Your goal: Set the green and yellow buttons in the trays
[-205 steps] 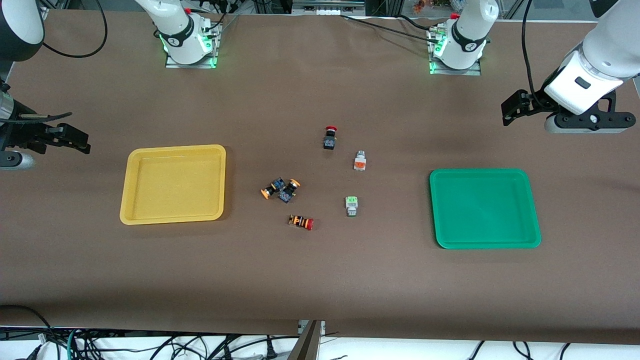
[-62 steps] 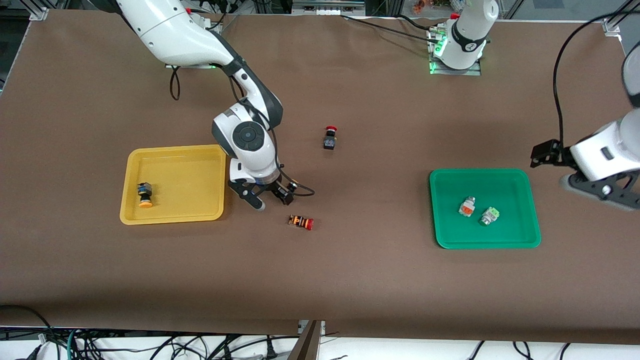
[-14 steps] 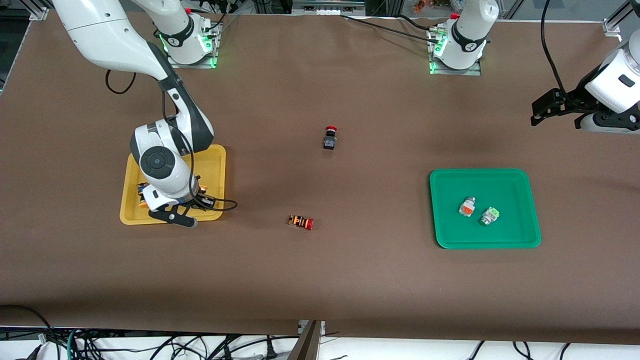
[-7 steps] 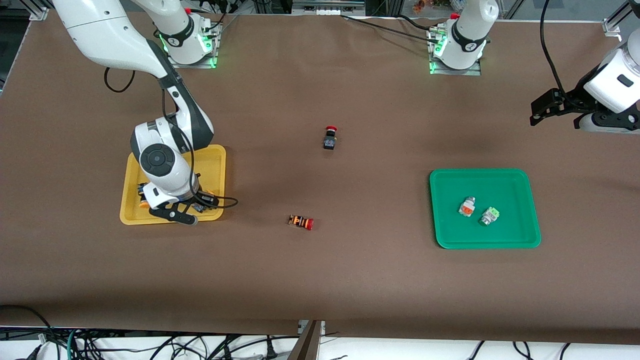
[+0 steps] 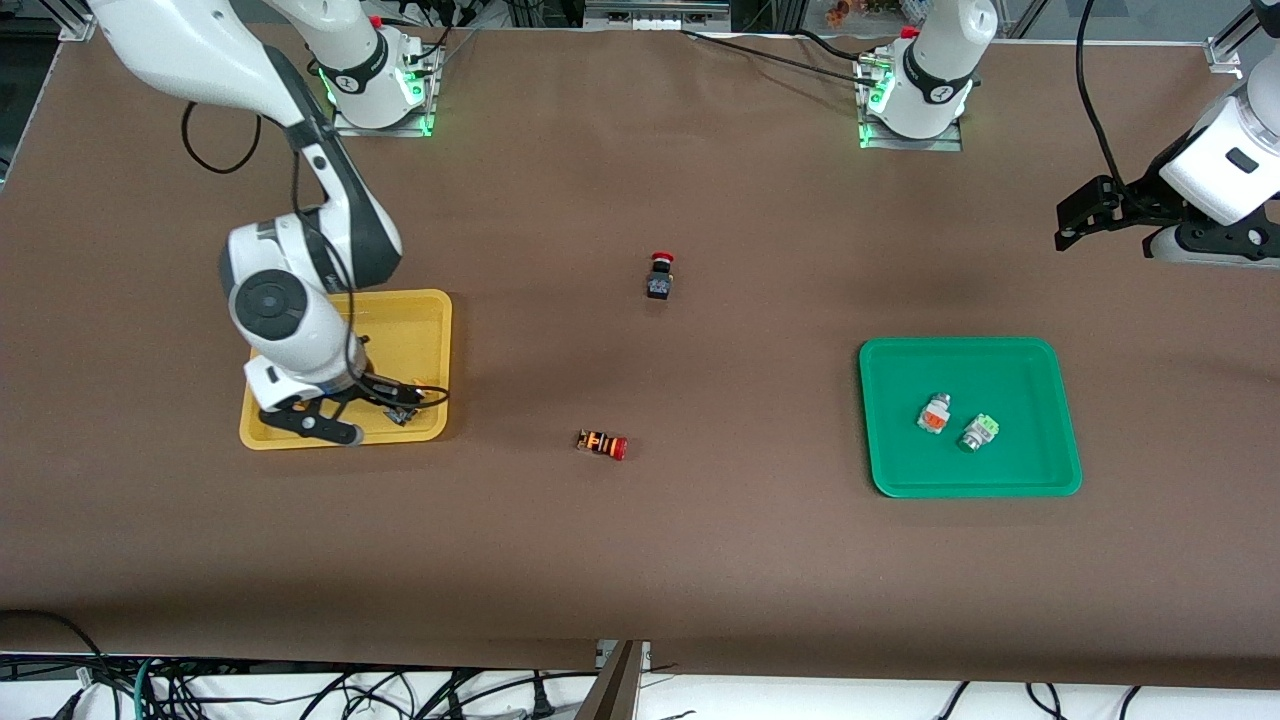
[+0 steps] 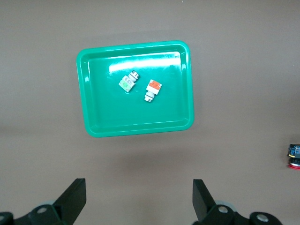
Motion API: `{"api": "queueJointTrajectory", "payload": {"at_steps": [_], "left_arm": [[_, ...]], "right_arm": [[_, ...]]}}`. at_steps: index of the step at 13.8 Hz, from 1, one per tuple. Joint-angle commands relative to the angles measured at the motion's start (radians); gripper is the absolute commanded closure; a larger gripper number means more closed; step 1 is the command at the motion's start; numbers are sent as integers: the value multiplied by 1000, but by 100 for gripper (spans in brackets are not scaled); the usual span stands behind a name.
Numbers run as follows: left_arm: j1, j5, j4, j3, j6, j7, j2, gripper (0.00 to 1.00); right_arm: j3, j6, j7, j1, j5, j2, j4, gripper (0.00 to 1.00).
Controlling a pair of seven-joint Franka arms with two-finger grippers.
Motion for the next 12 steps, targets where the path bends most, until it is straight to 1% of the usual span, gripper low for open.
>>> {"api": "queueJointTrajectory", "payload": {"at_steps": [1, 3, 5, 7, 9, 10, 12], "left_arm": [[-2, 20, 13, -1, -7, 18, -3, 0], [-2, 20, 16, -1, -7, 18, -3, 0], [-2, 20, 16, 0, -9, 18, -3, 0], [-2, 20, 16, 0, -9, 18, -1, 0], [-4, 20, 19, -1, -9, 16, -3, 0], [-4, 20, 19, -6, -9, 15, -3, 0], [-2, 19, 20, -6, -18, 15, -3, 0]], "right_arm": [[-15, -87, -247, -88, 160, -63, 0, 2], [-90, -178, -389, -99, 229, -77, 52, 2], [-137, -327, -429, -101, 241, -94, 164, 2], [-145, -491, -426, -101, 241, -95, 320, 2], [-144, -594, -423, -99, 238, -97, 451, 2], [-145, -634, -426, -99, 235, -100, 496, 1], [-144, -715, -419, -99, 232, -103, 531, 1]]}}
